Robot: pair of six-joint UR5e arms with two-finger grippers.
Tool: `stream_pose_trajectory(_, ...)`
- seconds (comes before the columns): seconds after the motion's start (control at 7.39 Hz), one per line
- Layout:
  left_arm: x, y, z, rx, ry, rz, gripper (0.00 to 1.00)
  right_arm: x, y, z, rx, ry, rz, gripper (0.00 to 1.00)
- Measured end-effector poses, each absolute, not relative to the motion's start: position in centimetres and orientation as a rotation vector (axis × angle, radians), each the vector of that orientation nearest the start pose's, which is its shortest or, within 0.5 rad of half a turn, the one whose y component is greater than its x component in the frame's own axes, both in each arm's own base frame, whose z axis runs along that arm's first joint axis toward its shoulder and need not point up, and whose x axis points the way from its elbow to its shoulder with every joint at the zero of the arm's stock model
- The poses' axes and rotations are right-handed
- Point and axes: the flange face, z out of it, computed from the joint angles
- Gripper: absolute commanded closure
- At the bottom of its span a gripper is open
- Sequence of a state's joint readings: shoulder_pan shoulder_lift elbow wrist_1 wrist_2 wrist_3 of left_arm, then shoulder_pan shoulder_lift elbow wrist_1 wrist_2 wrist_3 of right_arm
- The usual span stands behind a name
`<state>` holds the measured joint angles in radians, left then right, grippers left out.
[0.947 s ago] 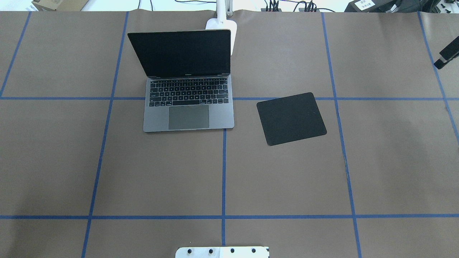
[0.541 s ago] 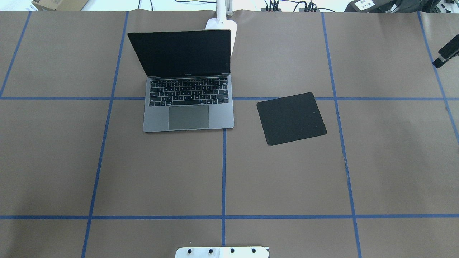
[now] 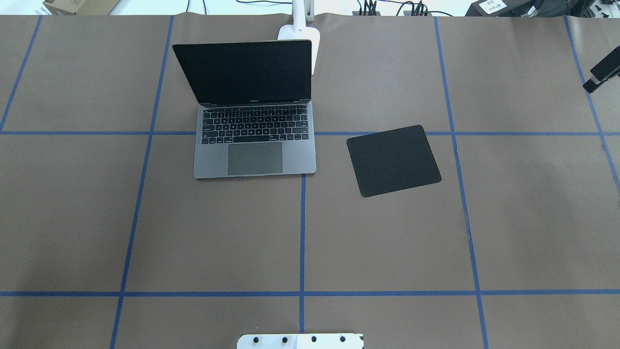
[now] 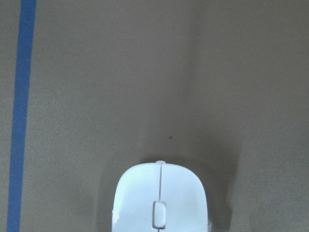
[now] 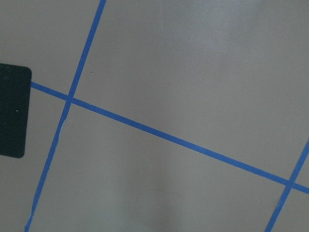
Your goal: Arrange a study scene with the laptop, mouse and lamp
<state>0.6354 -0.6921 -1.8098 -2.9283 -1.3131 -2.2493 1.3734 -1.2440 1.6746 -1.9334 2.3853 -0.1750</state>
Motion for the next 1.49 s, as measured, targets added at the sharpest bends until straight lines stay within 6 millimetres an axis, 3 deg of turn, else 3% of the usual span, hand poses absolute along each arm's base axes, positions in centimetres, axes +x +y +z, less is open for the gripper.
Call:
stream_pose_trajectory(0.27,19.5,-5.3,67.7,-0.248,0.711,-0.147,0.39,-6.1,-59.7,46.2,0.055,-0.82,-0.383,0.01)
stream_pose_trajectory(0.81,19.7,-5.1,66.1,-0.307,0.78,-0.162,0.39,-6.4,-59.6,46.0,0.055,-0.821,-0.389,0.01)
stream_pose_trajectory(1.08,20.4,-4.8,63.7,-0.337,0.834,-0.177,0.38,-6.6,-59.5,46.1,0.051,-0.821,-0.39,0.01)
stream_pose_trajectory(1.49,21.7,-4.5,57.2,-0.383,0.946,-0.218,0.38,-7.1,-59.4,46.4,0.042,-0.821,-0.394,0.01)
